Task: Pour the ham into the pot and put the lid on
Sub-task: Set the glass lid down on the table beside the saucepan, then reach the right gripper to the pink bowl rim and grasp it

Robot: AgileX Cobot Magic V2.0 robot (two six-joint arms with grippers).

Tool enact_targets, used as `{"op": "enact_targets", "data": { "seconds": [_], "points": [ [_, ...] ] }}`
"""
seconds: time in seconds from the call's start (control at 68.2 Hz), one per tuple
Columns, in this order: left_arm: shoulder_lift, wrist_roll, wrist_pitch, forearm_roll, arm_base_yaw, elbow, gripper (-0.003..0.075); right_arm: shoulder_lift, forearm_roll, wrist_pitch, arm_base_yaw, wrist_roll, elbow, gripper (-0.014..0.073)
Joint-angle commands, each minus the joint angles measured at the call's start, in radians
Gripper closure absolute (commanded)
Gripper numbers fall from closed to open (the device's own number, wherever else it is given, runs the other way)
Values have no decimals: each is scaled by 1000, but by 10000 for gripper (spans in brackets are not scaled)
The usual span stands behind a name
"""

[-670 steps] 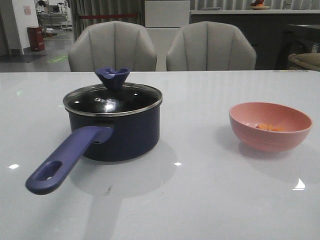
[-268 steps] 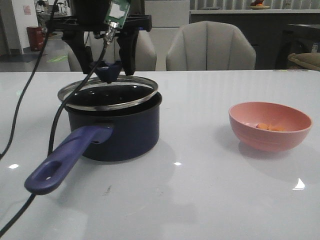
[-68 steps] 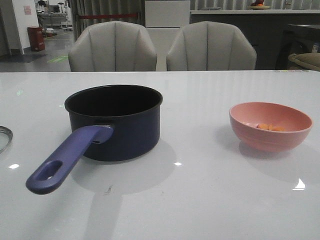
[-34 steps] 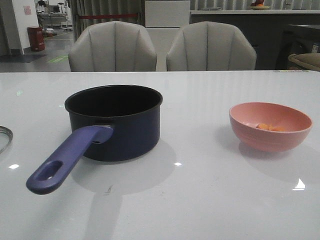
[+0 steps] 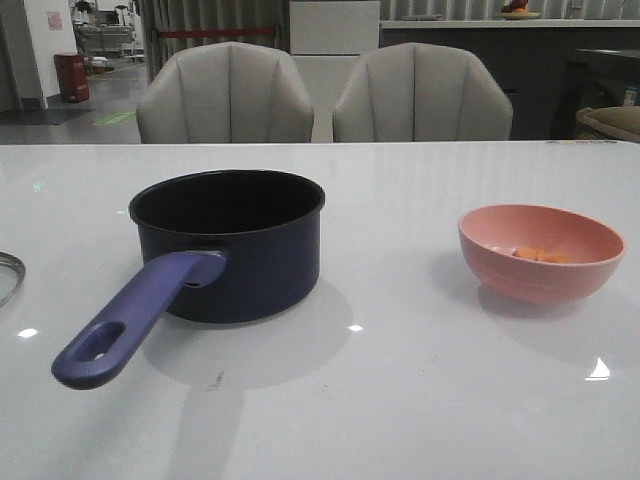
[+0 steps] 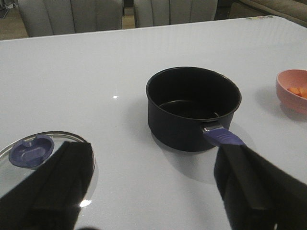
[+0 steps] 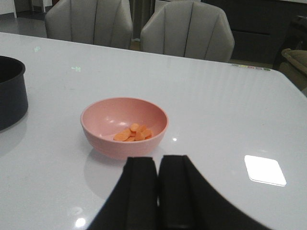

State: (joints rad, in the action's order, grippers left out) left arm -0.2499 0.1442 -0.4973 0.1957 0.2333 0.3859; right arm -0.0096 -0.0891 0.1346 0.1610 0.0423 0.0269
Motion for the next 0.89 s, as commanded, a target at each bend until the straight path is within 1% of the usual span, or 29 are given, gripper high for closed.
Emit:
{"op": "enact_targets", "data": {
  "seconds": [0.0, 0.117, 0.293, 0.337, 0.41, 0.513, 0.616, 0.748, 0.879],
  "points": [
    [-6, 1, 84, -1, 20, 27, 168, -20, -37, -108, -3, -13, -5, 445],
    [-6, 1, 86, -6, 28, 27, 167, -20, -34, -135, -3, -11, -5, 445],
    [-6, 1, 86, -6, 28, 27, 167, -20, -18, -287, -3, -7, -9, 445],
    [-6, 1, 86, -6, 28, 27, 168, -19, -7, -300, -3, -7, -25, 445],
    [-6, 1, 86, -6, 28, 27, 167, -1, 21, -245, -3, -7, -78, 445],
    [-6, 1, 86, -6, 28, 27, 167, 74, 97, -90, -3, -7, -193, 445],
    [-6, 1, 86, -6, 28, 27, 167, 182, 102, 4, -3, -7, -287, 445],
    [-6, 1, 93, -6, 28, 27, 167, 274, 102, 34, -3, -7, -316, 445],
    [-6, 1, 93, -6, 28, 27, 168, 347, 123, -28, -3, -5, -313, 445]
  ]
}}
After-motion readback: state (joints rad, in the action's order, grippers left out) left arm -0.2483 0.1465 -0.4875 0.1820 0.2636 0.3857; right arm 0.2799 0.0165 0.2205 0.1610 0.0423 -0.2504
